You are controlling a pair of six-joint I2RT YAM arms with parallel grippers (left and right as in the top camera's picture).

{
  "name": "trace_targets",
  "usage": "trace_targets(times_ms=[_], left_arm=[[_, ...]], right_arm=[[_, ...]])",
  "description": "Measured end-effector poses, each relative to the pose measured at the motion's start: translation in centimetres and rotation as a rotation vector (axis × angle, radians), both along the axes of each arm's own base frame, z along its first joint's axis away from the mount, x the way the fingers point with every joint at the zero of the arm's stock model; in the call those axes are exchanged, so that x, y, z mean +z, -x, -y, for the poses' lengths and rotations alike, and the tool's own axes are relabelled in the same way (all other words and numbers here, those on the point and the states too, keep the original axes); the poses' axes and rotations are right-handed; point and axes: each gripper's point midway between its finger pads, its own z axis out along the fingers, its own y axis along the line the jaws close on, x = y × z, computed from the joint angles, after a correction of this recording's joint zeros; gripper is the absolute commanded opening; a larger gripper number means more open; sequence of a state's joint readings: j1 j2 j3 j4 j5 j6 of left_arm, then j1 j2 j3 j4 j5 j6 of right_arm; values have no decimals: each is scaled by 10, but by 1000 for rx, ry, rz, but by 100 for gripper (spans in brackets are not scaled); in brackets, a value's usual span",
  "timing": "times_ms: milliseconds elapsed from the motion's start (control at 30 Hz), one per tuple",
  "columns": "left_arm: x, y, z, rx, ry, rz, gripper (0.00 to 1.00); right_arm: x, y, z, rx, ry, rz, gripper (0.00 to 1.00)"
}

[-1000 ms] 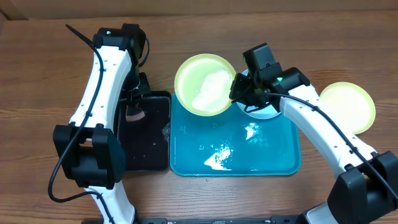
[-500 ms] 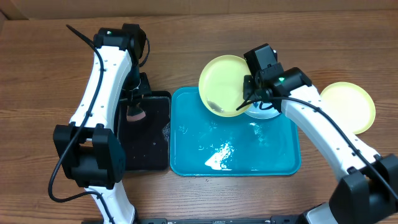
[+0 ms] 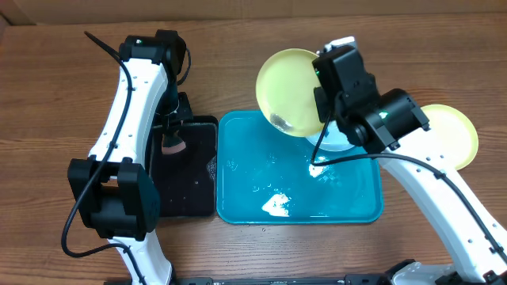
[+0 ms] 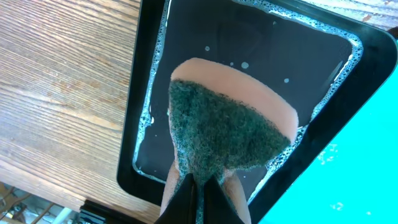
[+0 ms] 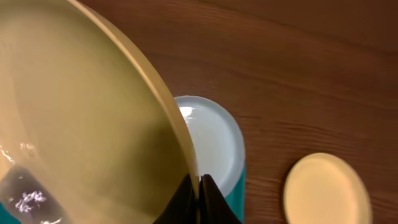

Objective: Clean dirty plates on tray and stack at the side

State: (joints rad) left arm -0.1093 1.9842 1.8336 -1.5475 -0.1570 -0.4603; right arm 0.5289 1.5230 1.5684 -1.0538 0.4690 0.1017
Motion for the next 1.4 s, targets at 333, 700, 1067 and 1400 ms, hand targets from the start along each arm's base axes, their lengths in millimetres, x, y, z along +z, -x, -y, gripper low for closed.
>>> trace_targets(times_ms=[333, 700, 1067, 1400], left_arm=[[0, -2, 1, -3, 8, 9, 4], [-1, -7, 2, -17, 12, 25, 4], [-56, 13, 9, -11, 56, -47, 4], [-122, 44, 13, -17, 86, -97, 4]], right_arm=[[8, 17, -4, 56, 246, 31, 4], [19, 23, -3, 82, 395, 65, 4], [22, 23, 1, 77, 428, 74, 4], [21, 21, -3, 85, 406, 78, 4]])
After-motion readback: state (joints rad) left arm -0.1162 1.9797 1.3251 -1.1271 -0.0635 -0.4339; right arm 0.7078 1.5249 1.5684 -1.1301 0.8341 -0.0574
